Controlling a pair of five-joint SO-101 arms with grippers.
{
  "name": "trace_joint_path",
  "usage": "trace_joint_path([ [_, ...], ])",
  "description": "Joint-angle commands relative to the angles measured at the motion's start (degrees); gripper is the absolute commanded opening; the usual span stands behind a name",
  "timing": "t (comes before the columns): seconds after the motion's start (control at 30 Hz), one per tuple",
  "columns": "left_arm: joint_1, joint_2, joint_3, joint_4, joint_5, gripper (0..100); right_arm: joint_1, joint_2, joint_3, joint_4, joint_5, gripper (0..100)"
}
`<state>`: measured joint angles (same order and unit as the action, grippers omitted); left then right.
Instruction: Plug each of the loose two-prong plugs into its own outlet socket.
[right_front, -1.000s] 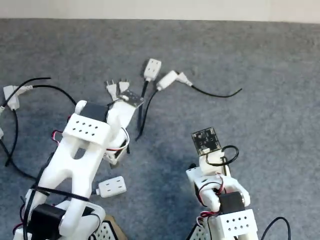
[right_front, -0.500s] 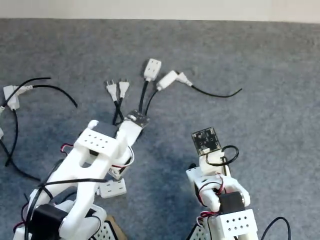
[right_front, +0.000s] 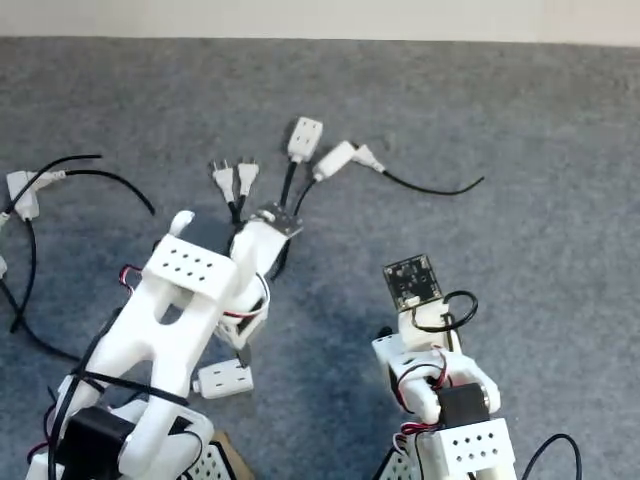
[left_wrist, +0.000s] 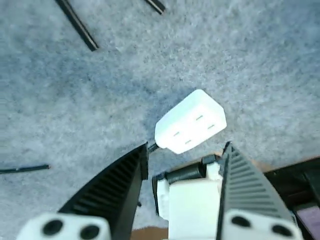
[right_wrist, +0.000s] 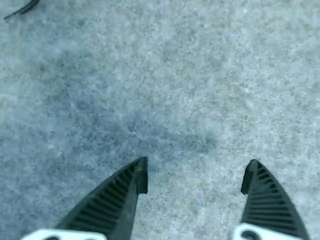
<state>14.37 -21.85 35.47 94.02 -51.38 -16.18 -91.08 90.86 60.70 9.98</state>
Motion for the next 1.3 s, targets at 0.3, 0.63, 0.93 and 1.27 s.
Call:
trace_joint_path([
  [0.3, 0.8, -0.8, 20.4, -20.7, -3.0, 25, -0.6, -0.7, -0.2, -1.4, 0.1, 29.3],
  [0.63, 1.0, -0.8, 19.3, -24.1, -2.7, 18, -0.6, -0.7, -0.2, -1.4, 0.1, 29.3],
  [0.93, 4.7, -0.6, 1.3, -18.6, -2.5, 1, -0.6, -0.7, -0.3, -1.4, 0.1, 29.3],
  [1.27, 17.8, 21.9, -13.7, -18.1, 0.9, 0, -0.6, -0.7, -0.4, -1.4, 0.1, 29.3],
])
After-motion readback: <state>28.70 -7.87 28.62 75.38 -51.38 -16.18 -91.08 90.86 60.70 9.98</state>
